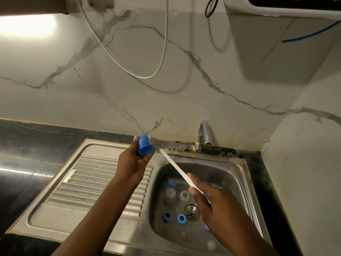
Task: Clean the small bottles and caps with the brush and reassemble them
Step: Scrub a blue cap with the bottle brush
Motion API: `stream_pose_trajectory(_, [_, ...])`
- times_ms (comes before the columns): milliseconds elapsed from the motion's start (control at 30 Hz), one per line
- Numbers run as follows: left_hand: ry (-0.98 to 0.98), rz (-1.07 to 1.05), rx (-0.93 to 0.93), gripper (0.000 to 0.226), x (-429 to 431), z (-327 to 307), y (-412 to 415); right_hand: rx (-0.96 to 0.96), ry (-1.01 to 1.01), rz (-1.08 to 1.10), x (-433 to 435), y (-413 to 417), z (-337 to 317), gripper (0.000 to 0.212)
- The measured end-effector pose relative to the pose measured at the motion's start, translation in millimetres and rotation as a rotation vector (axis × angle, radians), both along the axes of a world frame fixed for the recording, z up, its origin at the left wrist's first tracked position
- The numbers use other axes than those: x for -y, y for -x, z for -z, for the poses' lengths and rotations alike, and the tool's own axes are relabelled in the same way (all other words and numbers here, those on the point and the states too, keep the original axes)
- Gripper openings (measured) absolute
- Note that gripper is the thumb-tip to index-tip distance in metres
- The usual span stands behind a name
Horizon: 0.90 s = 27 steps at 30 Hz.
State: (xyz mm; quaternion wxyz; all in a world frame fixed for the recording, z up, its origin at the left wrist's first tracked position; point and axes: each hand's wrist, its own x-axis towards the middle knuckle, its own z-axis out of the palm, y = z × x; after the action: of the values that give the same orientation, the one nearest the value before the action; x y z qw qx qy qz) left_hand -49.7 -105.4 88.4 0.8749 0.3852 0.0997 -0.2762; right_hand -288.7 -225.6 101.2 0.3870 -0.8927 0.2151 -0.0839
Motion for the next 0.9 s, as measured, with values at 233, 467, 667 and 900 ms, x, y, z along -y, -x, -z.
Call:
stream_pose_trajectory(233, [0.016,0.127,-0.005,0.037,7,-4,19,0.039,0.092,0.054,5,-14,-1,0.045])
stream_pose_trajectory(467, [-0.199,0.212,0.134,0.058,-1,-6,8,0.031,0.143,0.053,10,-20,-4,0.048])
stream_pose_trajectory(667, [-0.133,0.088,0.104,0.059,-7,0,-6,-0.008,0.069,0.023,3,-10,1,0.054])
stream_pose_trajectory(900, [-0.091,0.187,0.126,0.041,-4,0,6,0.002,0.059,0.043,6,-11,-3,0.054])
